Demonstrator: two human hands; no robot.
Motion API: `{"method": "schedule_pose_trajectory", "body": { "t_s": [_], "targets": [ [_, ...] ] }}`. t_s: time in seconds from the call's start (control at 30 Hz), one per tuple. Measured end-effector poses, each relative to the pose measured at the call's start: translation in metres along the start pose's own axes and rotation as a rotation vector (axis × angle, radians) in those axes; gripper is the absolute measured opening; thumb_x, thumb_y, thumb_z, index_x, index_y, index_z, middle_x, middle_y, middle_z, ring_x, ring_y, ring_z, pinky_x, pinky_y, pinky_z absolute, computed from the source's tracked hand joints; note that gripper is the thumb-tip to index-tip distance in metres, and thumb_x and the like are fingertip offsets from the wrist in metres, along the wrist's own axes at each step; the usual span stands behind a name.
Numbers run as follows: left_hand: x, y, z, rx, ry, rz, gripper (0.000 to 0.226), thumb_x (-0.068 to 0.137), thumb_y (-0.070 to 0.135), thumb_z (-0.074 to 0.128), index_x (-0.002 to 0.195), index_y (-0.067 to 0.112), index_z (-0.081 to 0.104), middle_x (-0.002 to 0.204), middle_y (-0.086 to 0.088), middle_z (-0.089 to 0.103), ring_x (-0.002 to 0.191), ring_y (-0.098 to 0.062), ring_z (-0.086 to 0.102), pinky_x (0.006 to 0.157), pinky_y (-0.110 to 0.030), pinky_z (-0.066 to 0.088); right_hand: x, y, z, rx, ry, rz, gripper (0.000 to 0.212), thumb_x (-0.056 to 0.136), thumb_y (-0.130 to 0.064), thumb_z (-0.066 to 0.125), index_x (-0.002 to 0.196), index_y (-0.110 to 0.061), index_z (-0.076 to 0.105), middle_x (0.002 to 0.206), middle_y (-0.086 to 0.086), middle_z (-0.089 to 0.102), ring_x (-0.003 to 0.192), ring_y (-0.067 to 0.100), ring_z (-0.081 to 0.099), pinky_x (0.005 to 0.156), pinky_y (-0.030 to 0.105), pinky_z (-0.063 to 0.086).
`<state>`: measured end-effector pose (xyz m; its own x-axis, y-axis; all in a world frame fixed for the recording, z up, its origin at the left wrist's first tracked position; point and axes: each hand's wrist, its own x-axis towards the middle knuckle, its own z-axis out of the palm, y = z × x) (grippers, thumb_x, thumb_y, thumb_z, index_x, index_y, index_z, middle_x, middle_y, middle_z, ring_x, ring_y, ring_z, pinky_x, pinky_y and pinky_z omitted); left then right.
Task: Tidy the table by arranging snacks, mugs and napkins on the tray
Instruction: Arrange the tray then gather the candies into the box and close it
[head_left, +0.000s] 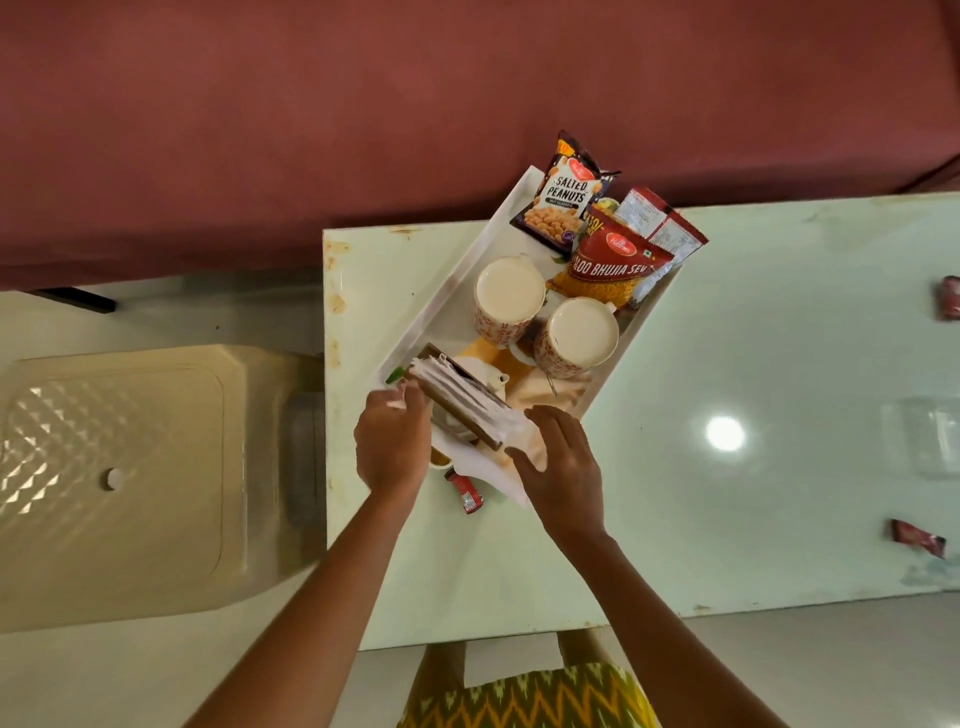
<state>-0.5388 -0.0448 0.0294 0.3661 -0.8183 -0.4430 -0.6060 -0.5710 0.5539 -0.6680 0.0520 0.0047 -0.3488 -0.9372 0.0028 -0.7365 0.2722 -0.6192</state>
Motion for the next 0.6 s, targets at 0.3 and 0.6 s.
{"method": "schedule_pose_trajectory", "body": {
  "t_s": [0.3, 0.6],
  "targets": [
    [-0.037, -0.014, 0.005, -0.026, -0.019, -0.187, 0.039, 0.092, 0.036, 0.047, 0.112, 0.005, 0.058, 0.118, -0.017, 0.063, 0.108, -0.033, 0.058, 0.085, -0.039, 0.045, 0.057, 0.057, -0.075, 0.195, 0.123, 0.161, 0.037, 0.072, -0.018, 0.079, 0.102, -0.006, 0.062, 0.106, 0.012, 0.063, 0.087, 0.026, 0.06, 0.075, 0.036, 0.054],
    [-0.046, -0.026, 0.036, -0.171, 0.077, -0.385, 0.044, 0.089, 0.027, 0.054, 0.116, -0.008, 0.054, 0.122, -0.026, 0.057, 0.112, -0.04, 0.052, 0.088, -0.042, 0.041, 0.214, 0.117, -0.118, 0.099, 0.109, 0.129, 0.036, 0.086, -0.028, 0.063, 0.11, -0.002, 0.059, 0.116, 0.017, 0.062, 0.11, 0.031, 0.054, 0.091, 0.03, 0.039]
  ]
}}
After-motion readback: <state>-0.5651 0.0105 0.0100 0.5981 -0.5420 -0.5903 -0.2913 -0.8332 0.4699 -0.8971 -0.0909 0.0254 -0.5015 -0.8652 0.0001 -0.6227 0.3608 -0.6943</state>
